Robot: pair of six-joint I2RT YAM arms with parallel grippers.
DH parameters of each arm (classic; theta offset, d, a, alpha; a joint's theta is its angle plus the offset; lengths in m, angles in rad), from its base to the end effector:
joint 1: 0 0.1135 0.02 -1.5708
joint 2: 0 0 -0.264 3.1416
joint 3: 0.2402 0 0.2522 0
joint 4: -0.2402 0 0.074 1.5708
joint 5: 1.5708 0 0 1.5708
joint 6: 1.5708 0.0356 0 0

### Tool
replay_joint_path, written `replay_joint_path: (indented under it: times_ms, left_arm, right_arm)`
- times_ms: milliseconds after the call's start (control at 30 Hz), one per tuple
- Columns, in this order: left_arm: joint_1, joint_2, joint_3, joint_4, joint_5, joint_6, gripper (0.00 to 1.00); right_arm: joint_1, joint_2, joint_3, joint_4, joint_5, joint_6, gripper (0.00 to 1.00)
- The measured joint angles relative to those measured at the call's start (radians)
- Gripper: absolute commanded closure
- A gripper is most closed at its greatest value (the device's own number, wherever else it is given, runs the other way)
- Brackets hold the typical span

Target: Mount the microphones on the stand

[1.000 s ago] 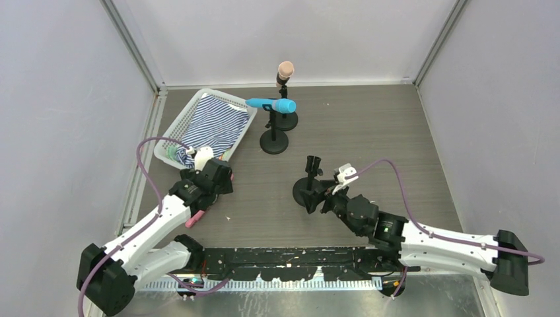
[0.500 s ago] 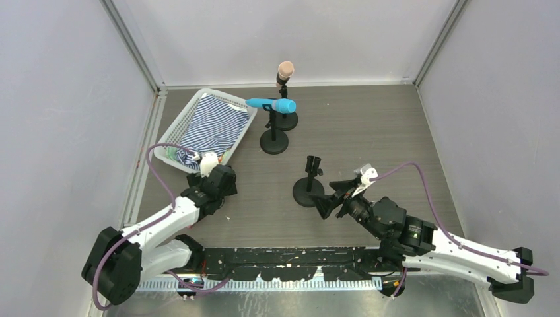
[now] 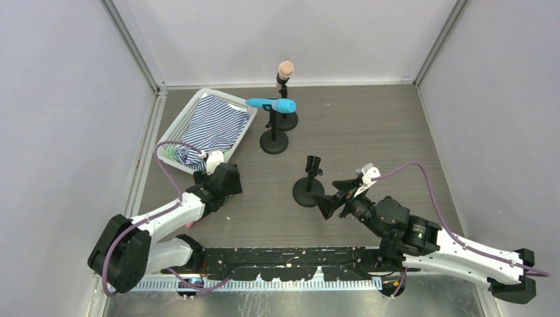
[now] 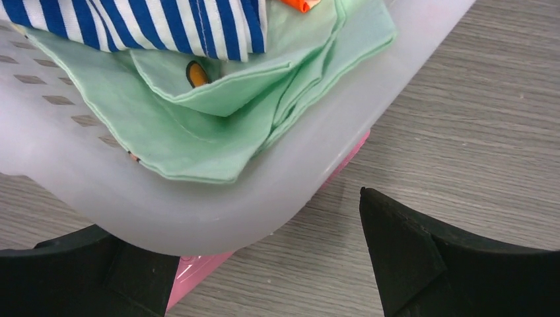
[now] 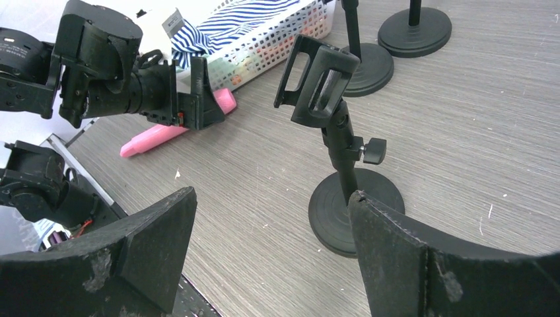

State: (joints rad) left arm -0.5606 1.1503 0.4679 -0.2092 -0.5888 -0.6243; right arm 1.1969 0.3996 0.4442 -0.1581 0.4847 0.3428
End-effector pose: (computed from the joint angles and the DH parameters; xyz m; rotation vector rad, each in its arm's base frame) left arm 0.1843 -0.0924 0.1660 -0.3146 2.2557 0.1229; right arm 0.0606 0.1091 0.2751 -0.3599 1.6895 0.7484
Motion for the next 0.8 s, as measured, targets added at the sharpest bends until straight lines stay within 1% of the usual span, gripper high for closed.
replay_joint_path:
  times_ms: [133,333,533,667,800]
  left_arm:
    - [0.000,-0.039,-0.018,0.003,0.032,-0.029,0.07]
    - [-0.019,-0.133,-0.049,-0.014,0.068,-0.085,0.08]
    - [-0.096,-0.212,-0.073,-0.046,0.074,-0.121,0.08]
    - [-0.174,-0.212,-0.073,-0.074,0.066,-0.130,0.08]
    - [-0.221,-0.195,-0.073,-0.089,0.066,-0.142,0.09]
  right_arm:
    - [0.000,-0.012,0.009,-0.006,0.006,-0.005,0.10]
    - [0.000,-0.013,0.015,-0.016,0.014,-0.012,0.10]
    - [0.000,-0.013,0.025,-0.024,0.021,-0.023,0.10]
    - [0.000,-0.006,0.030,-0.029,0.027,-0.028,0.10]
    - [0.000,0.002,0.043,-0.036,0.027,-0.031,0.10]
